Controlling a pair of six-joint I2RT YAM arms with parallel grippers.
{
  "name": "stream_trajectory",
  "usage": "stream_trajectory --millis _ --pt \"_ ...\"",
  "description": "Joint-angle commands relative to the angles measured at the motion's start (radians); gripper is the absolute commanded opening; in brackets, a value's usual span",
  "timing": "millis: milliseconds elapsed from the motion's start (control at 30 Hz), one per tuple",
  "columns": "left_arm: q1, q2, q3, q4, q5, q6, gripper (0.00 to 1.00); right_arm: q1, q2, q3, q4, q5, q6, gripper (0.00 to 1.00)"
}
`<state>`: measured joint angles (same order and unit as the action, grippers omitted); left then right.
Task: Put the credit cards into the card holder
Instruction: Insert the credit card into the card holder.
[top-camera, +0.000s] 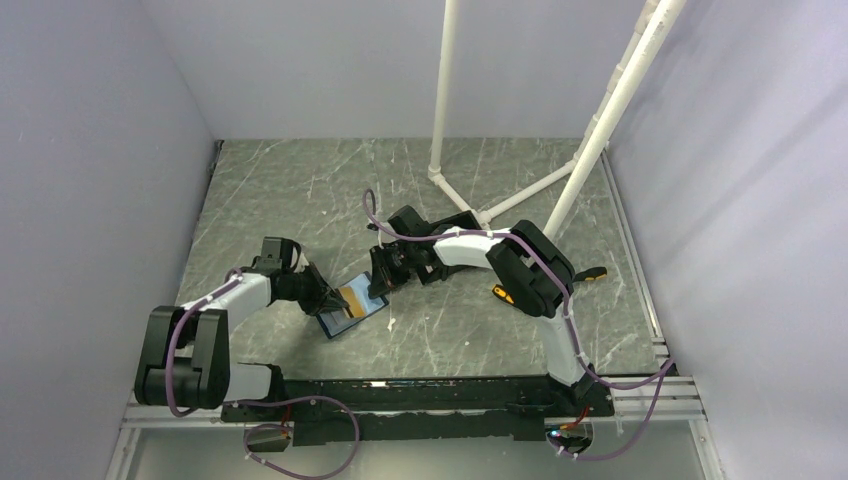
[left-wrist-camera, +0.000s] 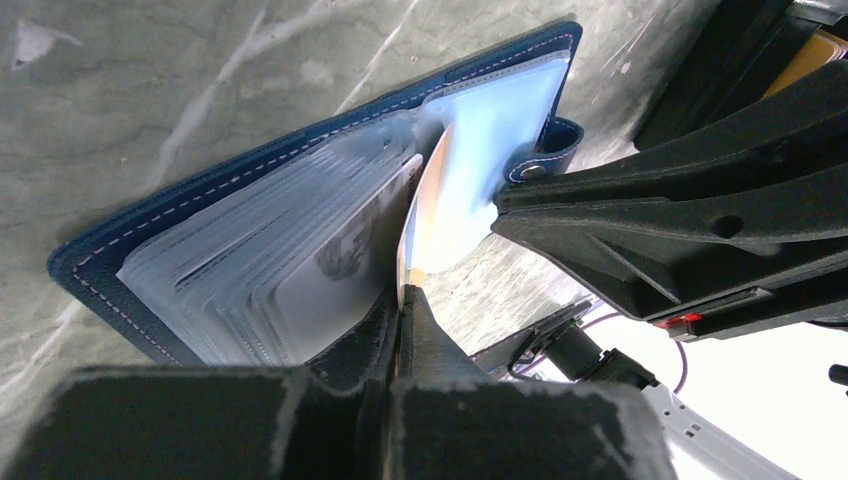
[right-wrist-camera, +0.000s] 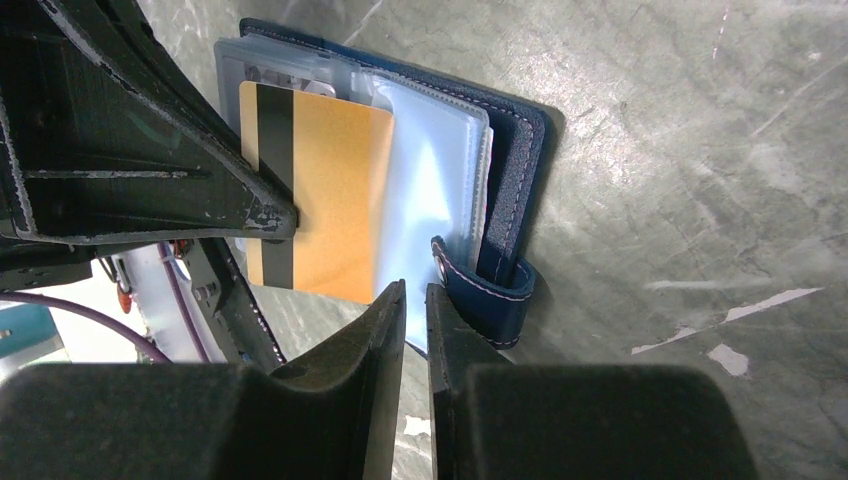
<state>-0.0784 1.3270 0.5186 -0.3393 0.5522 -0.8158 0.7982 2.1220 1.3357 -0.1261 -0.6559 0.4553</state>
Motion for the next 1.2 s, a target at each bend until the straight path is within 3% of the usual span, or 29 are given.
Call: stream_trajectory --millis 0,733,933,1000,1167 --pt "-0.004 -0.012 -0.037 -0.019 -0.14 -0.017 0.0 0.006 0.031 0.012 -0.012 0.048 -0.038 0.16" --pt "-0.004 -0.049 -0.127 0.155 -0.132 -0.041 0.0 0.012 0.043 0.016 -0.011 0.044 -0.036 0.15" --pt "-0.004 -0.025 -0.083 0.053 -0.189 -0.016 0.0 0.012 0.042 0.016 -0.014 0.045 -0.038 0.15" --pt "-0.004 -0.018 -0.07 0.001 -0.215 -0.03 0.04 0.012 0.043 0.017 -0.014 0.044 -0.038 0.15" --pt "-0.004 -0.046 -0.056 -0.082 -0.235 -0.051 0.32 0.012 0.045 0.019 -0.015 0.041 -0.038 0.15"
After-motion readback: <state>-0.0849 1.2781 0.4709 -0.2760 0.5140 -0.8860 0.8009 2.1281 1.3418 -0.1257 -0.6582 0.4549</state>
